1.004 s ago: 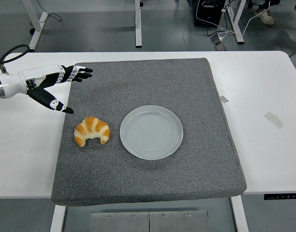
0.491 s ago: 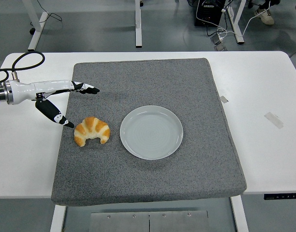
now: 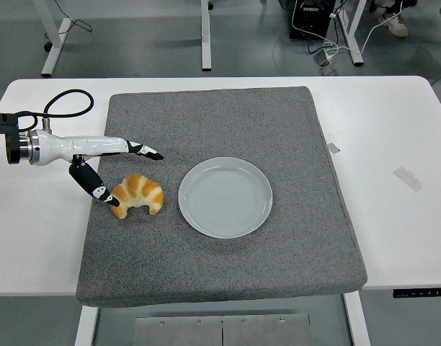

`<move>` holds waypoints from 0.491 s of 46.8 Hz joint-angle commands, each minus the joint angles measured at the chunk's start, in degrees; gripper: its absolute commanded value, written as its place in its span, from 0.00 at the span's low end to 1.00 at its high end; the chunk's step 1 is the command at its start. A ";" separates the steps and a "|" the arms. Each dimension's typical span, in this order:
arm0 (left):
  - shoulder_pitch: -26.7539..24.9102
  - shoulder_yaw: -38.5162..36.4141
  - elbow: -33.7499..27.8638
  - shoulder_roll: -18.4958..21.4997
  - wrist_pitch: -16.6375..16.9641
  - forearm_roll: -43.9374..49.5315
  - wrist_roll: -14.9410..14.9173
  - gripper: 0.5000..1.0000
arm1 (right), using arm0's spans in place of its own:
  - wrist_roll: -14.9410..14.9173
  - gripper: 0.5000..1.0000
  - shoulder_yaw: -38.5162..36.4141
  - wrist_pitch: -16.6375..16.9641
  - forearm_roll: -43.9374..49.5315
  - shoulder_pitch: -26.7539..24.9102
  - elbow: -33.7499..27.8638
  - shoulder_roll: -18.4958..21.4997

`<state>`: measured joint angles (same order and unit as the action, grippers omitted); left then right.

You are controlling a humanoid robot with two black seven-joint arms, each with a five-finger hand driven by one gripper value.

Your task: Place the bread on the plate

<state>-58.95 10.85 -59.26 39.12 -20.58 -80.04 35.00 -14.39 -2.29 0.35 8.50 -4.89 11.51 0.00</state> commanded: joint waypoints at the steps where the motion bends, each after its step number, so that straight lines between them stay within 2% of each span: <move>1: -0.29 -1.88 0.02 -0.09 1.59 -0.03 0.00 0.91 | -0.03 1.00 0.01 0.00 0.02 -0.03 0.00 0.00; 6: -0.73 -3.64 0.02 -0.10 3.26 -0.03 0.00 0.91 | -0.03 1.00 0.01 0.00 0.02 -0.03 0.00 0.00; 23: -0.91 -4.70 0.11 -0.97 5.46 -1.87 0.00 0.90 | -0.03 1.00 -0.08 0.00 0.02 0.05 0.00 0.00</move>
<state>-60.07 6.15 -59.17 38.48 -15.49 -81.53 35.00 -14.41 -2.34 0.35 8.52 -4.92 11.51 0.00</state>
